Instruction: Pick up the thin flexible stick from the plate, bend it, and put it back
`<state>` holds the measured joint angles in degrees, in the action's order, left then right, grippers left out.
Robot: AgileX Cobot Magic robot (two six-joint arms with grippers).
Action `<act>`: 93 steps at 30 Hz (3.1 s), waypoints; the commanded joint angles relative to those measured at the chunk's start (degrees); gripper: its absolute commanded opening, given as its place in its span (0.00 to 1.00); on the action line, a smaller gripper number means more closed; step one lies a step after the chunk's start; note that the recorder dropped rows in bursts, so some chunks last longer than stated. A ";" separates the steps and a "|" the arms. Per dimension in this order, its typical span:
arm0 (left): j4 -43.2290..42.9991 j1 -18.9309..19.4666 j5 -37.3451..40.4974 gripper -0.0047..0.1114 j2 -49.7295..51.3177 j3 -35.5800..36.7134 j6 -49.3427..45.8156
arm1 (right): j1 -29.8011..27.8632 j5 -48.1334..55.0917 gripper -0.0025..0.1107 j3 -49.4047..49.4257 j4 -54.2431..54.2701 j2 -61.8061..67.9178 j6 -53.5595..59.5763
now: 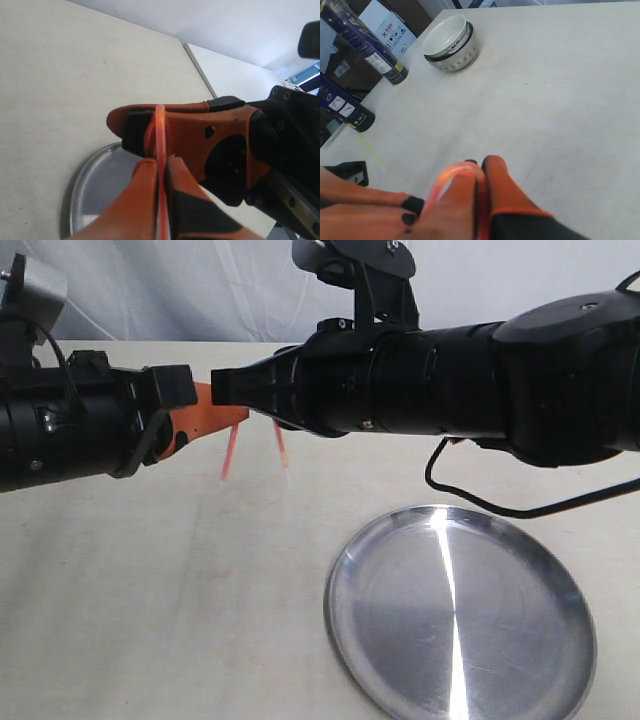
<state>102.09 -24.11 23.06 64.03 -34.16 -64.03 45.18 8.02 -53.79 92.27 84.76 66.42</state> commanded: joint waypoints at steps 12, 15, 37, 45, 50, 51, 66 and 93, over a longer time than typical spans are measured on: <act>-2.14 -1.72 4.30 0.04 0.68 0.28 -0.43 | -0.44 0.65 0.01 -0.78 6.83 -3.46 -0.53; -2.14 -1.72 4.73 0.04 0.68 0.28 -0.43 | -0.44 0.80 0.01 -0.78 7.67 -3.46 -0.53; -2.14 -1.72 6.03 0.04 0.68 0.28 -0.43 | -0.44 5.29 0.01 -0.78 7.67 -3.46 -2.93; -2.14 -1.72 6.36 0.04 1.37 0.28 -0.43 | -0.44 8.36 0.01 -0.89 7.67 -3.46 -3.30; -2.14 -1.72 9.34 0.04 4.40 -1.18 -0.43 | -0.44 10.53 0.01 -1.79 7.67 -3.46 -3.30; -2.14 -1.72 9.65 0.04 4.90 -1.49 -0.43 | -0.44 10.65 0.01 -1.96 7.67 -3.46 -3.17; -2.14 -1.72 9.68 0.04 6.13 -3.35 -2.10 | -0.44 8.80 0.01 -1.94 7.67 -3.46 -2.86; -2.14 -1.72 7.45 0.04 6.13 -4.13 -1.91 | -0.44 1.29 0.01 -1.94 4.54 -3.46 -1.73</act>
<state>102.19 -24.62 25.73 68.87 -38.79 -65.83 44.26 8.44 -53.75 96.14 82.75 65.09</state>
